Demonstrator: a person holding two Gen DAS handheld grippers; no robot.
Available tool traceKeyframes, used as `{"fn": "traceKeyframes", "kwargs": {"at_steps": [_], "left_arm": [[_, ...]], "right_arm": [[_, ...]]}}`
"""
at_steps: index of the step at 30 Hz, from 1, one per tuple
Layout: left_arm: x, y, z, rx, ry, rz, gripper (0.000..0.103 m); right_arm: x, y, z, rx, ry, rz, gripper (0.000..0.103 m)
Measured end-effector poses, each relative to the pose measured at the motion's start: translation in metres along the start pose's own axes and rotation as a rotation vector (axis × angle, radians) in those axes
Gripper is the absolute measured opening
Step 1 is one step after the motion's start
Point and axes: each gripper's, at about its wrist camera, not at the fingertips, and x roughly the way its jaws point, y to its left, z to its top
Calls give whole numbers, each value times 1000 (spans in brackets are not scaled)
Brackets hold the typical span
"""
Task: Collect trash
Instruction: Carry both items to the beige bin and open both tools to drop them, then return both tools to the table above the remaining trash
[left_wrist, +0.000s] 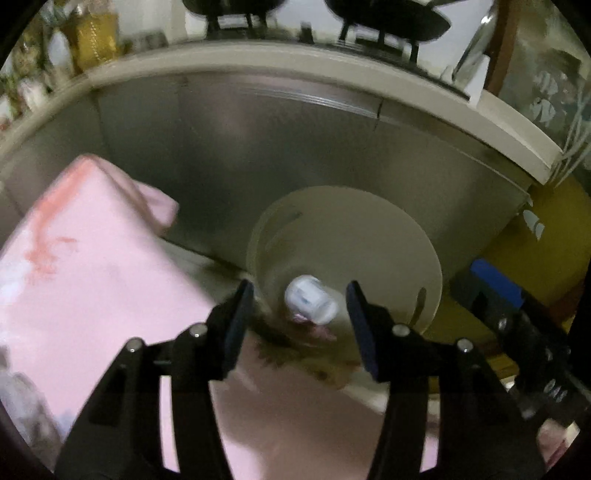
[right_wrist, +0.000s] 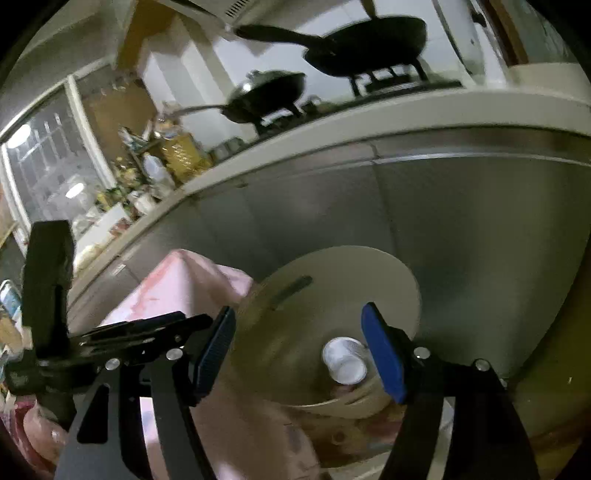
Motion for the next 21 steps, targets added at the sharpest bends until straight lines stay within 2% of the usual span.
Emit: {"fn": "traceKeyframes", "kwargs": {"at_steps": [3,5,9,14,21], "left_arm": [[-44,10,-13,8,-73,98,51],[-72,20,-25,-7,-109,160,59],[-138,48,-58,-52,-191,293,62],[-201,84,-104,-130,-225,408,63],[-257,132,-167,-252,-234,526,63]], "right_arm": [[-11,27,2,-15,-24,45,68],[-18,46,1,-26,-33,76,68],[-38,97,-13,-80,-44,154,68],[-53,157,-35,-155,-12,244,68],[-63,231,-74,-263,89,342,68]]}}
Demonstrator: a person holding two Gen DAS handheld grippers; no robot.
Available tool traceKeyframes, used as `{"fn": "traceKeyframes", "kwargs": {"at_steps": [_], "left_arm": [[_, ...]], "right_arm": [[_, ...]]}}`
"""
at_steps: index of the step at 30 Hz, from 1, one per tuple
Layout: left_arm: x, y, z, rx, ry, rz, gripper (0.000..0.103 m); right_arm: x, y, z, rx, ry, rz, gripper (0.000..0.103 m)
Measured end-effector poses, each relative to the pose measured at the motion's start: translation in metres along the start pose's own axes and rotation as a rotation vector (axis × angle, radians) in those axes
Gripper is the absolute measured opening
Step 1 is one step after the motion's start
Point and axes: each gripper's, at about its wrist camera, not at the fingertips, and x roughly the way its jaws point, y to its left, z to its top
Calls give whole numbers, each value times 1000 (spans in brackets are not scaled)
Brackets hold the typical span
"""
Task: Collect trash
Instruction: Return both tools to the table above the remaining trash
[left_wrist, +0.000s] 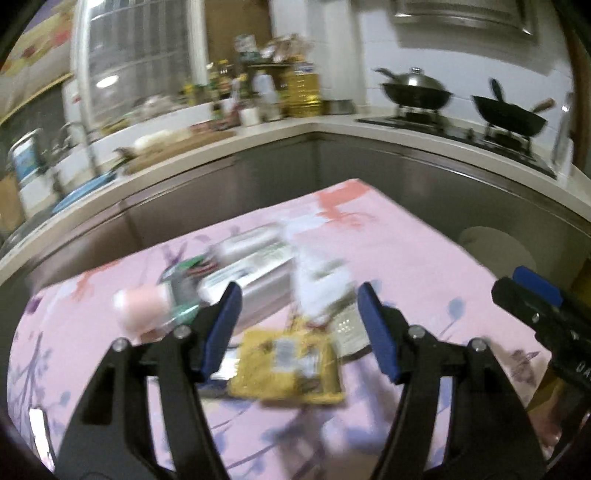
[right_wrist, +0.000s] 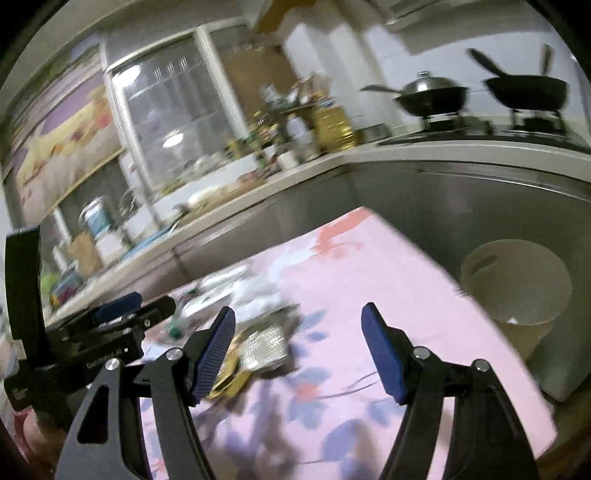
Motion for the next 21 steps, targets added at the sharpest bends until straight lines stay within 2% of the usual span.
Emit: {"fn": "traceKeyframes", "kwargs": {"at_steps": [5,10,21], "left_arm": [[-7,50,-24,-92,28,53,63],[-8,83,-39,-136,43,98,63],[-1,141,-66,-228,81,163,63]], "right_arm": [[15,43,-13,-61,70,43,68],[27,79,-20,-124,109,73,68],[51,122,-38,-207,184,103,68]]}}
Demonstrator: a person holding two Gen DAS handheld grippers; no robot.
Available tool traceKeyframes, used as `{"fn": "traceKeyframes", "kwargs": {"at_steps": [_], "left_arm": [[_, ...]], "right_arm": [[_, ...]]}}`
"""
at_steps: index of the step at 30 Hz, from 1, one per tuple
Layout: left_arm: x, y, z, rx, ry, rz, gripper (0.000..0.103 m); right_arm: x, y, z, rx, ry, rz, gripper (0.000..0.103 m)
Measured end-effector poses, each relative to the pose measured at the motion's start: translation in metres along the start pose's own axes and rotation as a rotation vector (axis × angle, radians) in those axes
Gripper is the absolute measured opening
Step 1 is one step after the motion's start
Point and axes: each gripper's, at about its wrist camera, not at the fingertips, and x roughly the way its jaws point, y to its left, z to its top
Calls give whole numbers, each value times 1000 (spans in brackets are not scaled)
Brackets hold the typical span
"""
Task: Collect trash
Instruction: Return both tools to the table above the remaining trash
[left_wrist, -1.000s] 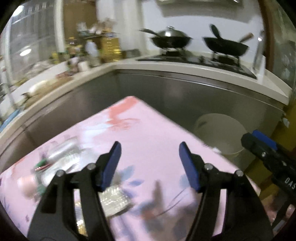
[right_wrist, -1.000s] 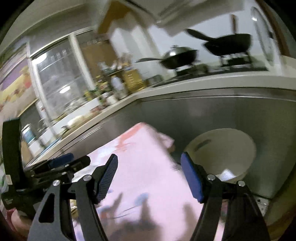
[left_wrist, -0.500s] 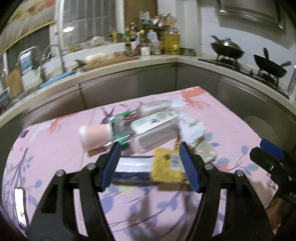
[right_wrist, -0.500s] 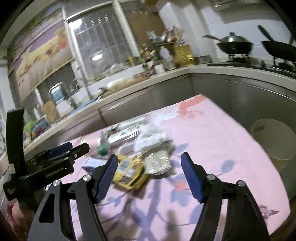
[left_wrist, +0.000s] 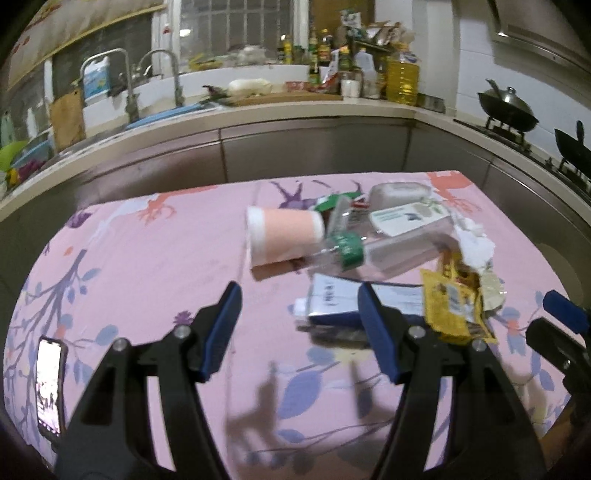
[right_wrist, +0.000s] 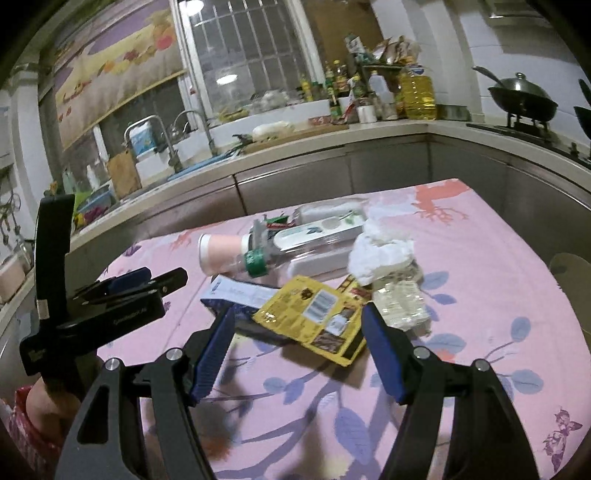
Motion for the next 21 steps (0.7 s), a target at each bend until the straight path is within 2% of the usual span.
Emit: {"fn": "traceKeyframes", "kwargs": {"at_steps": [9,21], "left_arm": [[8,20,-5,-25,9,22,63],[4,20,-4,-11,-18,42,63]], "right_arm": [[13,18,-4,-30,31,12,68],[9,19,-5,-21,18,10,68]]}}
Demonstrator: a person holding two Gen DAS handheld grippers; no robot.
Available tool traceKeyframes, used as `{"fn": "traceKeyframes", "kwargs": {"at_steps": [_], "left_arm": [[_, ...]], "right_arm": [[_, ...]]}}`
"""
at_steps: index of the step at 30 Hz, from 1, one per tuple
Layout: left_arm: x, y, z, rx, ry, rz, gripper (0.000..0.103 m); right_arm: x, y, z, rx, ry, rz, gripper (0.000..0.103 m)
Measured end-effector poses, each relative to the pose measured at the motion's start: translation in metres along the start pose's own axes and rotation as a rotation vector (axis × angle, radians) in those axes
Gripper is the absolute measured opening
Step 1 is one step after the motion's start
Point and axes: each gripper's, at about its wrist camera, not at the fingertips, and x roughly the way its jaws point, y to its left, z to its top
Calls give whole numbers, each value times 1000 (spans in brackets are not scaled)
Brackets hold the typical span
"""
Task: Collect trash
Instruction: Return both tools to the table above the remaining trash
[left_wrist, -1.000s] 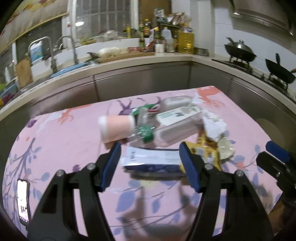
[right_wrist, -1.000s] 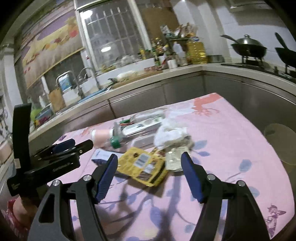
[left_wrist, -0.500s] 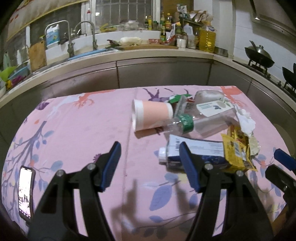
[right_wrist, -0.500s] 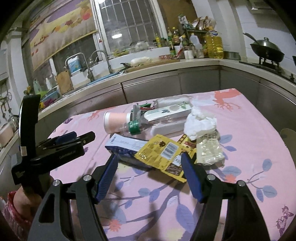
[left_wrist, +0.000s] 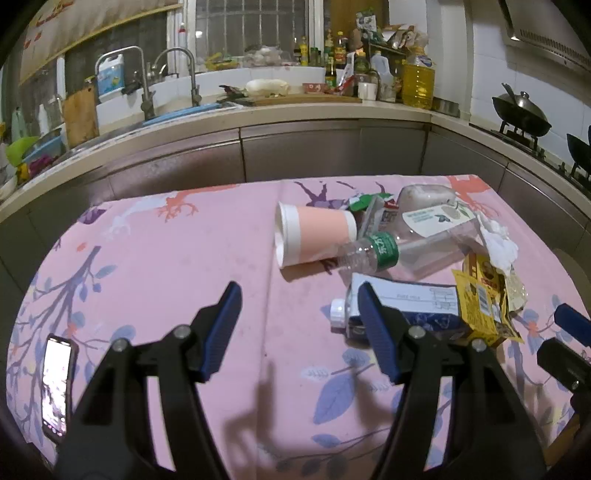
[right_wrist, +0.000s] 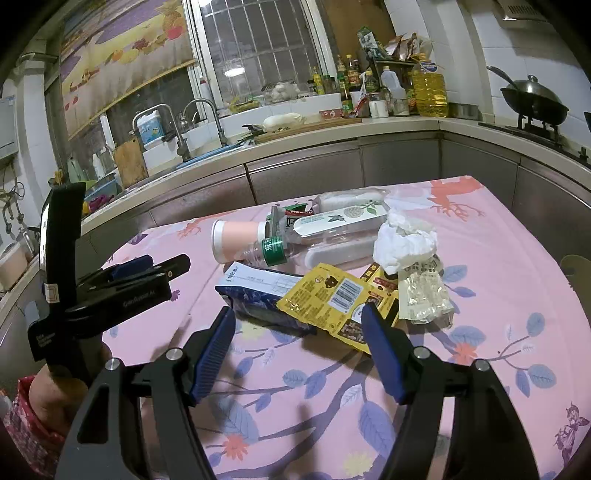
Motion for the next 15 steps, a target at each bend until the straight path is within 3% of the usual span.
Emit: {"fn": "traceKeyframes", "kwargs": {"at_steps": [12,15], "left_arm": [[9,1,-1,1,20,11,63],[14,6,-2,-6,29,7,63]], "right_arm": [[2,-10,-4,9,10,-2,68],[4,-16,-5,12,18,-5,64]]}}
